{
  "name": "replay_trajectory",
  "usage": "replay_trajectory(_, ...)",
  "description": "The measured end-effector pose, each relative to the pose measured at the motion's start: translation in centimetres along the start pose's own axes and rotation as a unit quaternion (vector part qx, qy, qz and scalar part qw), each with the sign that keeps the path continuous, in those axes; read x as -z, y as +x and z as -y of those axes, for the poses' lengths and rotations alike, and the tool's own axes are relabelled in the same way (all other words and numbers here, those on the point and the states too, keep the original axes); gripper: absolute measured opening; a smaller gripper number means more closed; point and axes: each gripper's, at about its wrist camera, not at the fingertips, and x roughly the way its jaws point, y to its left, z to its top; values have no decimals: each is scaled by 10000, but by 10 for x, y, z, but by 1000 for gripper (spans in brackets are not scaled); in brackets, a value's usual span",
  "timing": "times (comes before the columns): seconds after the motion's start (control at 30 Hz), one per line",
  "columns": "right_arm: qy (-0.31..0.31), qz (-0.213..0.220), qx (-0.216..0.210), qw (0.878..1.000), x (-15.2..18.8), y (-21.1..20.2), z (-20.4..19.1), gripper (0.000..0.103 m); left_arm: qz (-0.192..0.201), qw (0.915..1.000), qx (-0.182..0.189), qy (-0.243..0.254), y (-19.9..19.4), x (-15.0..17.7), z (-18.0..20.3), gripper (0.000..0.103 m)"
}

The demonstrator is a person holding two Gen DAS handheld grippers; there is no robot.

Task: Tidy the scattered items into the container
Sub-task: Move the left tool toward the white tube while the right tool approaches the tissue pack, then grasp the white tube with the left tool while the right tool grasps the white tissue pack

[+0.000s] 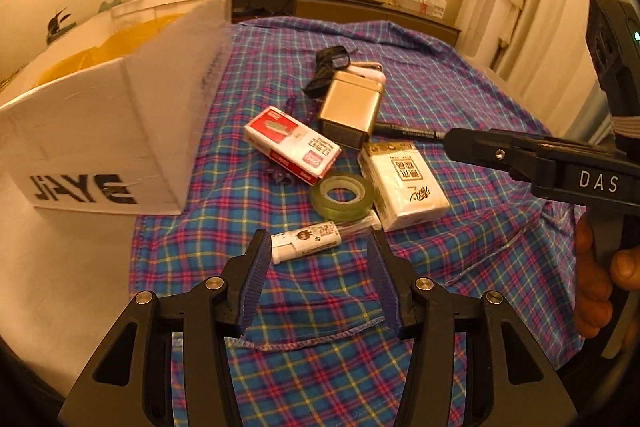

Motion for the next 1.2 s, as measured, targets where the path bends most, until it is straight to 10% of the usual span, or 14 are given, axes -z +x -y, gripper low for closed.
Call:
replay_trajectory(0.33,-273,-569,27,9980,7,48,-11,79,-211,9995,-115,198,33,0,-3,54)
replay_trajectory(0.5,-240,-608,647,9958,5,49,12,72,-484,9942,930,233,31,0,2,54)
replay_trajectory(0.83,-656,-631,593,9941,4,69,11,72,-474,9917,554,1061,47,-6,28,54)
replay_trajectory(1.03,-30,-845,-84,9964,-1,58,27,38,-576,9900,692,1087,44,-6,35,23)
replay_trajectory(1.2,-394,-620,250,9970,-5,56,24,84,-565,9893,755,1116,49,-11,40,41)
